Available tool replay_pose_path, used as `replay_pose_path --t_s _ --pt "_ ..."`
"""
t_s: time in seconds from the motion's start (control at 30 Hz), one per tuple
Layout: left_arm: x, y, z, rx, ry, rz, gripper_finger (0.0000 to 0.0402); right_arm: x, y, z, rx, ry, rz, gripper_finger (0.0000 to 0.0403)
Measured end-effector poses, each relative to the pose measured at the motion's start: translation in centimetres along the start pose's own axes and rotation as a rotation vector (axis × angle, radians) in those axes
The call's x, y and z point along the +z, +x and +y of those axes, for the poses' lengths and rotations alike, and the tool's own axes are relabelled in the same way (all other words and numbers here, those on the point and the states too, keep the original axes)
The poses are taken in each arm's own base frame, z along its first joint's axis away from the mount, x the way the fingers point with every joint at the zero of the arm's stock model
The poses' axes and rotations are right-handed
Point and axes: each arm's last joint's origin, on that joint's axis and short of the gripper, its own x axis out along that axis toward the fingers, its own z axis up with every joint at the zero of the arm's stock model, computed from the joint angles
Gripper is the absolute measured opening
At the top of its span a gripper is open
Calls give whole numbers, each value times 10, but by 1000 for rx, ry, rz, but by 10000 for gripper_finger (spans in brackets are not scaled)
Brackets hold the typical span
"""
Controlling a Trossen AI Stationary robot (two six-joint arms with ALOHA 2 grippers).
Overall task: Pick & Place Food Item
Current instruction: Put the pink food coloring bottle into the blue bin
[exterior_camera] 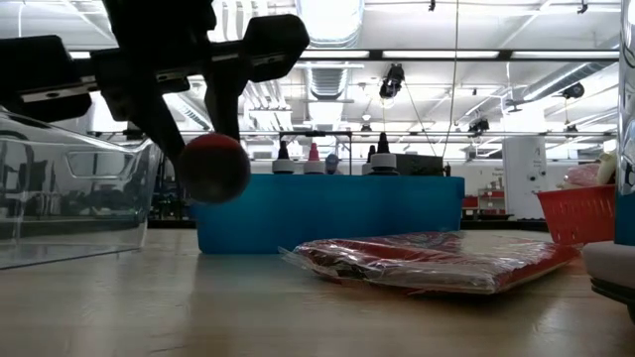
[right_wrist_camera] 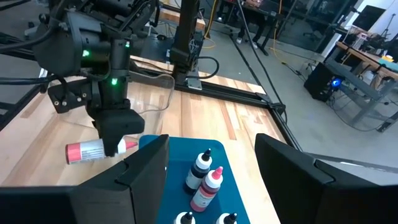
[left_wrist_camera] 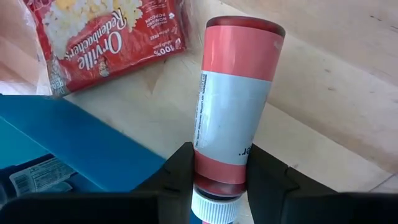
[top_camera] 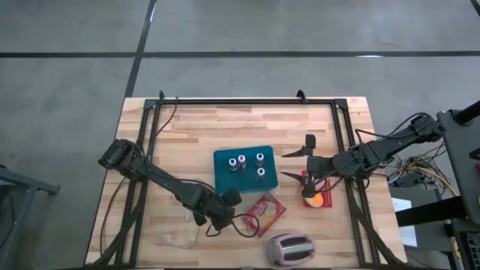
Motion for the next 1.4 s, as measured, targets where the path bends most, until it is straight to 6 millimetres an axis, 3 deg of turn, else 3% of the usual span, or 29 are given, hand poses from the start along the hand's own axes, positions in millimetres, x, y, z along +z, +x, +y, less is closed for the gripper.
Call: replay_pose_path --t_s 0.23,0.57,0.83,1.03,1.4 --pt "-1 -12 4 71 -16 -2 104 0 0 0 2 2 0 233" --pt "-15 -65 28 275 -208 -112 103 0 0 0 2 -2 0 233" --pt "-49 -86 57 403 -364 -90 103 -4 9 4 0 -18 28 233" --pt "-86 -85 80 478 -444 -60 103 -5 18 5 -14 -56 29 233" --pt "-137 -88 123 626 -555 -207 102 -15 30 -25 -103 -92 126 233"
